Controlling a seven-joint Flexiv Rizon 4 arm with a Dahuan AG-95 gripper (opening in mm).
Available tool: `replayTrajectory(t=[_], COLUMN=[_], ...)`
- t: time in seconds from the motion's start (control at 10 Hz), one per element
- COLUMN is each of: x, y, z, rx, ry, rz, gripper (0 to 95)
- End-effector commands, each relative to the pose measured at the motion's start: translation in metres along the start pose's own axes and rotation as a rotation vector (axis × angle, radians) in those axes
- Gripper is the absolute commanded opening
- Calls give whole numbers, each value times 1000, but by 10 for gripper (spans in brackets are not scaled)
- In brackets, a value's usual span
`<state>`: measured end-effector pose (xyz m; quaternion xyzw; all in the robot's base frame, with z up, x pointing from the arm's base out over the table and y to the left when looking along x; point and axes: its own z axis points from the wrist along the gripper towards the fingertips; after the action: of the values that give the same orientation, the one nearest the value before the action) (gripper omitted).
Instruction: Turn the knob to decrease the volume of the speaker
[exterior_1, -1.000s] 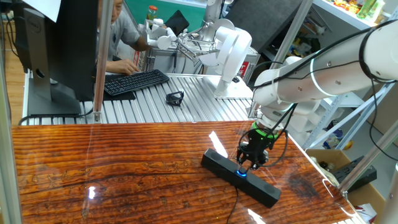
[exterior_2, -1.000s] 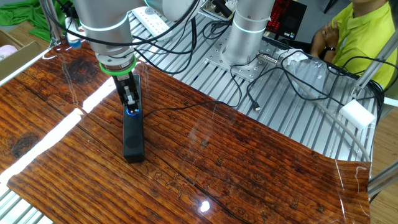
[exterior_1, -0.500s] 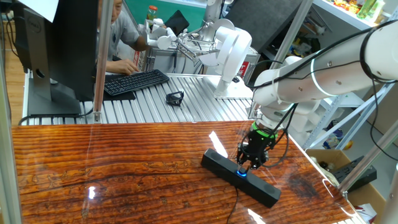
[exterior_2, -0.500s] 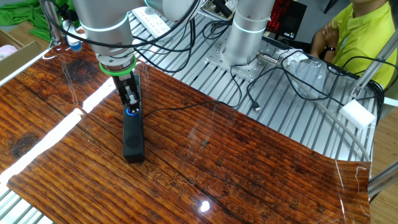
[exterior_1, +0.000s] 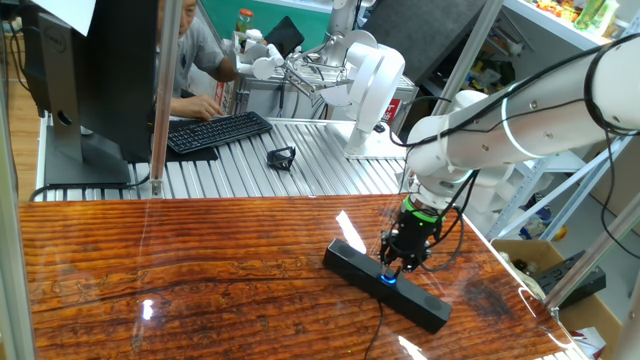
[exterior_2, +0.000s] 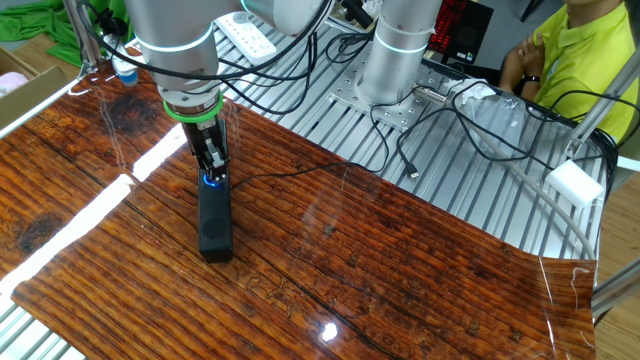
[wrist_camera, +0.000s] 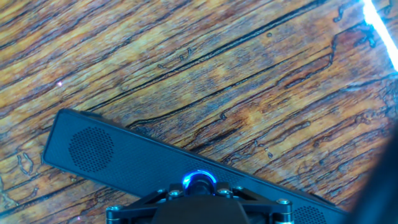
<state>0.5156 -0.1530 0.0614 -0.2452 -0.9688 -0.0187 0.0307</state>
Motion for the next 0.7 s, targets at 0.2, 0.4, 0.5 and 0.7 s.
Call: replayTrajectory(t=[0.2,0.4,0.5,0.7], x=[0,0,0,0], y=[0,0,0,0], z=[0,0,0,0], rx=[17,25,25,24], ry=[-3,-5,-5,-4], rz=[-29,-43,-47,-54], gripper=[0,0,0,0])
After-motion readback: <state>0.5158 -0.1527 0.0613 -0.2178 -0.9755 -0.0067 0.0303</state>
